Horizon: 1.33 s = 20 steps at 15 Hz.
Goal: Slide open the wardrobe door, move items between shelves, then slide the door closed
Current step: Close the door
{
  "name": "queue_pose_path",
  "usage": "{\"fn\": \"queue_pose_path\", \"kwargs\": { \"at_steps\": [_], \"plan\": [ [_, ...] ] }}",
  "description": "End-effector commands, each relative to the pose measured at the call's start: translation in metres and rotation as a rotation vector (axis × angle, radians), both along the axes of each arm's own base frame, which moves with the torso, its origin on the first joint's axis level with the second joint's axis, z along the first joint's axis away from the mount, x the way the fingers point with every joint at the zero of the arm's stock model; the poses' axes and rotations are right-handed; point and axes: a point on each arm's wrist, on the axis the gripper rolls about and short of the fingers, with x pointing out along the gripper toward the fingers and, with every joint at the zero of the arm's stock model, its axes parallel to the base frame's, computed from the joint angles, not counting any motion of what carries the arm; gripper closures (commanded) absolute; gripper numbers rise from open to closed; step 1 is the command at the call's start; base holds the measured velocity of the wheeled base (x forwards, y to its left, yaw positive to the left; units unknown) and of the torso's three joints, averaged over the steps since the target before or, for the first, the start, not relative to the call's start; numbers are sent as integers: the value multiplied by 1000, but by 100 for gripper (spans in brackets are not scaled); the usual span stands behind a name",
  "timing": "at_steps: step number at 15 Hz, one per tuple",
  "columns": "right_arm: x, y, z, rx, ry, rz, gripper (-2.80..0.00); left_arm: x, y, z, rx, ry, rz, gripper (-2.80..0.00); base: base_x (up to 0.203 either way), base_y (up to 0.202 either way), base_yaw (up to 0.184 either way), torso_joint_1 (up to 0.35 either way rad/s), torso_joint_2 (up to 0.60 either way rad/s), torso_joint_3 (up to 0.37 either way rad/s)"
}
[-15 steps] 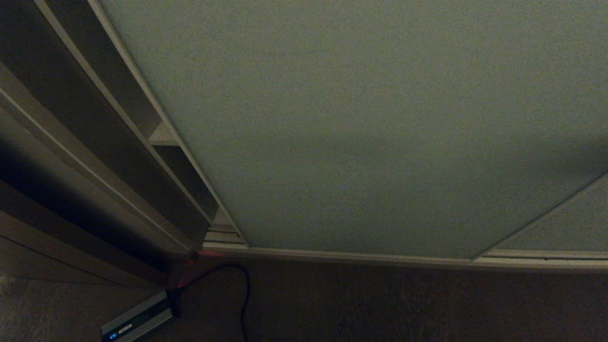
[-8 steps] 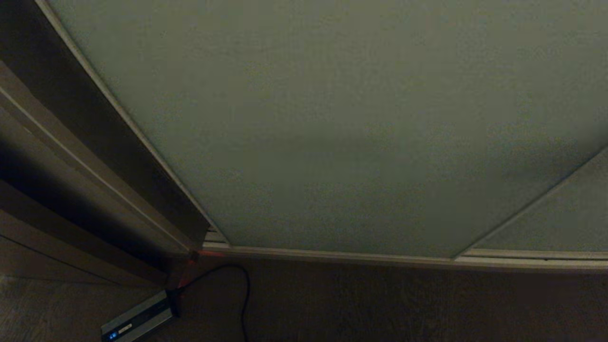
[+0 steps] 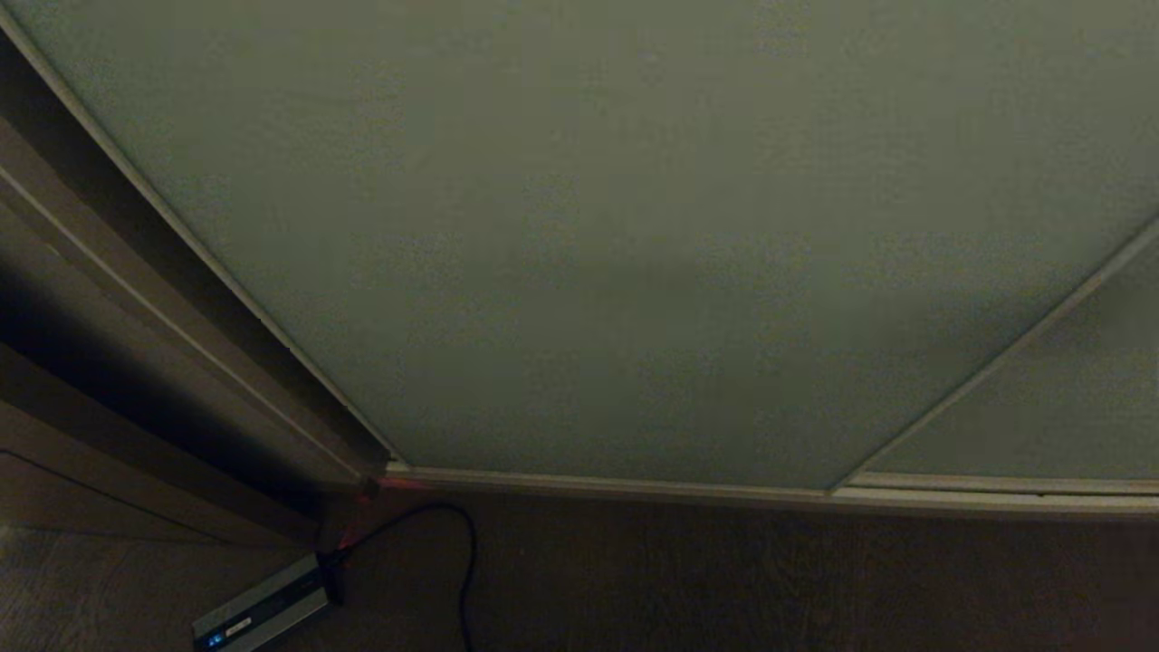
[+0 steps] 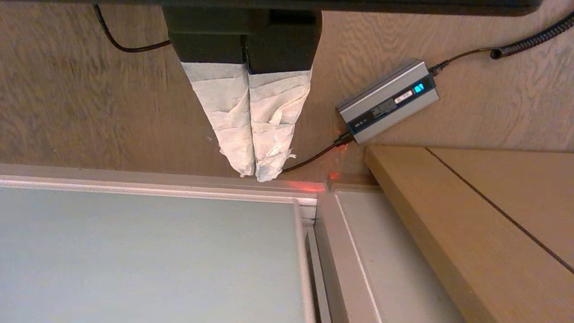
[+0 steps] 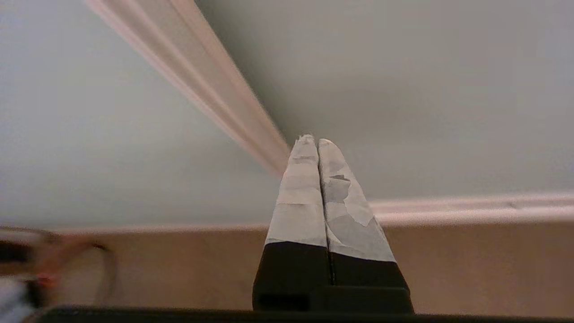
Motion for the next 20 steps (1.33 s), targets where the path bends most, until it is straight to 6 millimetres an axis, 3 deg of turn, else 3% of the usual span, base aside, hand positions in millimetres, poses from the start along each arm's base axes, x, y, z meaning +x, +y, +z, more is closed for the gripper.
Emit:
{"fn": "queue_pose_path", "kwargs": {
  "at_steps": [1,4,8,14,17,20],
  "plan": [
    [1,16,-6,-52,38,-16,0,0,0,0,0,-1,0,0,0,0,0,0,0,0],
    [-4,56,-14,-151,96,-9,0,0,0,0,0,1,0,0,0,0,0,0,0,0],
    [-64,98,-30,-218,36,37,0,0,0,0,0,1,0,0,0,0,0,0,0,0],
    [-148,116,-105,-242,-27,113,0,0,0,0,0,1,0,0,0,0,0,0,0,0],
    [-182,116,-144,-247,-38,108,0,0,0,0,0,1,0,0,0,0,0,0,0,0],
    [-201,116,-184,-247,-37,98,0,0,0,0,0,0,-1,0,0,0,0,0,0,0]
  ]
}}
